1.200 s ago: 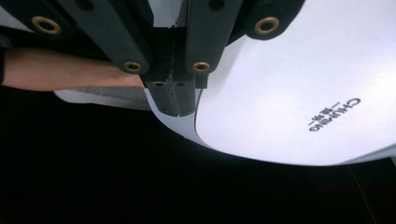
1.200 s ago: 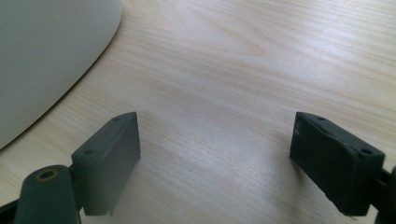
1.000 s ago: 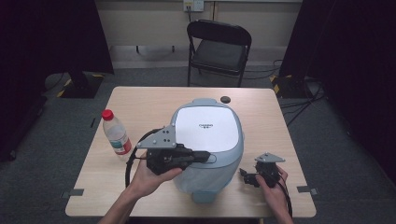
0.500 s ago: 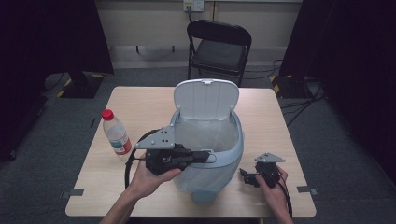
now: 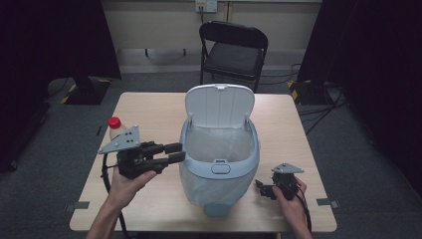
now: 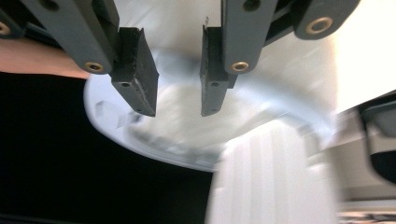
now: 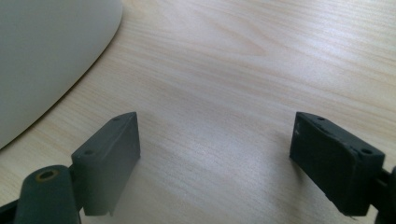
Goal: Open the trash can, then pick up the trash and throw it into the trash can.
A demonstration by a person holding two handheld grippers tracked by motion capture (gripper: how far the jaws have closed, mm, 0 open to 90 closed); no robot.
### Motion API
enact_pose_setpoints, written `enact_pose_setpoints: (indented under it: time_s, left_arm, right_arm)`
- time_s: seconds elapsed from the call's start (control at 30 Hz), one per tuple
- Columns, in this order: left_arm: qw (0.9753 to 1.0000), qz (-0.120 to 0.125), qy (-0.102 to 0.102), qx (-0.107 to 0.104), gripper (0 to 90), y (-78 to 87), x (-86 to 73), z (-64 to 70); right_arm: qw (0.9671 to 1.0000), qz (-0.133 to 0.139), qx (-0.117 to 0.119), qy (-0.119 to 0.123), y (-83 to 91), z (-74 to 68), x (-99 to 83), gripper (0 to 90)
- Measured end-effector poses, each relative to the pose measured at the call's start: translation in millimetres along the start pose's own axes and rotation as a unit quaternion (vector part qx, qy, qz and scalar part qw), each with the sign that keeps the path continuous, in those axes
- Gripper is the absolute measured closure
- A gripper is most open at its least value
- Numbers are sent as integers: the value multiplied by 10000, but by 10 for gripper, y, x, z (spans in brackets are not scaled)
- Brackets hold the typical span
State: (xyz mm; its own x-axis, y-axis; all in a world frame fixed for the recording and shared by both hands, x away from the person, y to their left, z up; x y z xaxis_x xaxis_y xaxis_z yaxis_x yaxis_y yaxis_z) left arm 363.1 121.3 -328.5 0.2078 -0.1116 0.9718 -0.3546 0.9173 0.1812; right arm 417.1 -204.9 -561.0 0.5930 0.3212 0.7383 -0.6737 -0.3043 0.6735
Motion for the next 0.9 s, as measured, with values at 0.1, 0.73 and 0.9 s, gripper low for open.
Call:
enact_pose_setpoints:
  time_s: [0.1, 0.73, 0.9]
  left_arm:
    - [9992, -83, 36, 382, 584, 130, -112, -169]
    - [9702, -1050, 1184, 1834, 214, 708, -1508, -936]
    - [9529, -1070, 1543, 2381, 207, 922, -1640, -1181]
  right_arm:
    - [10000, -1, -3, 0, 0, 0, 0, 149]
    - [10000, 1, -6, 2, 0, 0, 0, 149]
    - [10000, 0, -5, 0, 0, 0, 0, 149]
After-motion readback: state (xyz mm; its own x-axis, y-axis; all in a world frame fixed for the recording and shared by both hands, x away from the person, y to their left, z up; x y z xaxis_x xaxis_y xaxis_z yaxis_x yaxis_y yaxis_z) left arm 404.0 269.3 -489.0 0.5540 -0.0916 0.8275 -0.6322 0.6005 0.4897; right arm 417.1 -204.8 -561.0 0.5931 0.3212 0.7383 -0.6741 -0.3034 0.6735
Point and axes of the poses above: each handheld gripper's, and its own axes: y roughly backward along the jaws, x roughly out of its top, z roughly to its right, the point moved 9 cm from there along -y, roughly forward along the jaws, and after that the axes turned 2 degrees about -x, right-handed, at the moved point
